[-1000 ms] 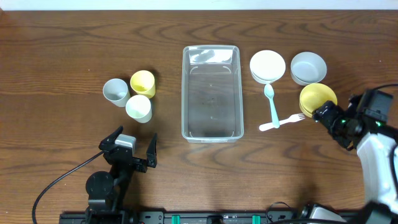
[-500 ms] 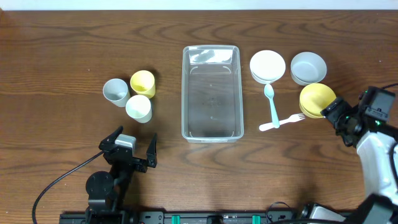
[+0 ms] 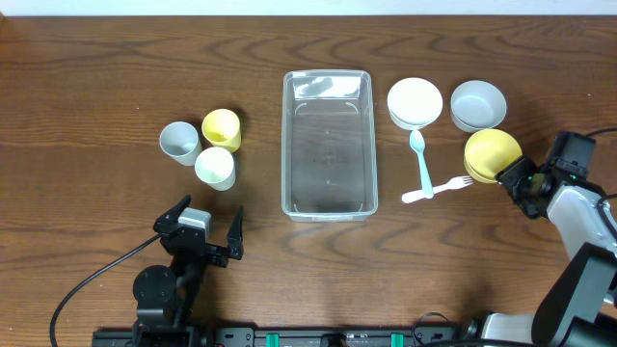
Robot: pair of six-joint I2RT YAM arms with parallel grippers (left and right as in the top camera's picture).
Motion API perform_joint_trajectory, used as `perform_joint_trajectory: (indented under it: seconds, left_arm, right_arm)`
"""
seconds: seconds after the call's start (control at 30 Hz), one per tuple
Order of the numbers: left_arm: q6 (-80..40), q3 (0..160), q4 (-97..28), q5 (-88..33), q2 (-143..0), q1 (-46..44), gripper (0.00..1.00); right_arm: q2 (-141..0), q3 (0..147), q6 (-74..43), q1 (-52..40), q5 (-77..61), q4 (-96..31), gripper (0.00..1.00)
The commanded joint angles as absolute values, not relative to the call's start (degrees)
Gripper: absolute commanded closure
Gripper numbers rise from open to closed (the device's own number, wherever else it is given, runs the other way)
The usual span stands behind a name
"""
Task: Pack container
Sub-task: 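Grasp the rim of the yellow bowl with the right gripper, then carry the yellow bowl into the clear container and release it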
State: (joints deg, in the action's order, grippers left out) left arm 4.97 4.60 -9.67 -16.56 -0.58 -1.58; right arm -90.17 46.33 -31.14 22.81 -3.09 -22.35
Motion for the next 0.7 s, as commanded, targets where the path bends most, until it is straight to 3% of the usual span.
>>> perform_joint_trajectory:
  seconds: [0.0, 0.4, 0.67]
  left_arm:
    - [5.76, 3.55, -11.07, -17.17, -0.25, -1.3, 0.02]
    - [5.76, 3.55, -11.05, -17.17, -0.25, -1.3, 0.02]
    - [5.76, 3.55, -11.05, -17.17, -0.25, -1.3, 0.02]
  right_arm:
    - [-92.18, 46.04, -31.51, 22.9, -2.39, -21.63, 0.41]
    - [-92.53, 46.04, -31.48, 22.55, -2.39, -22.59, 0.96]
    - [-92.03, 46.06, -31.22, 22.5, -6.52, -25.63, 0.99]
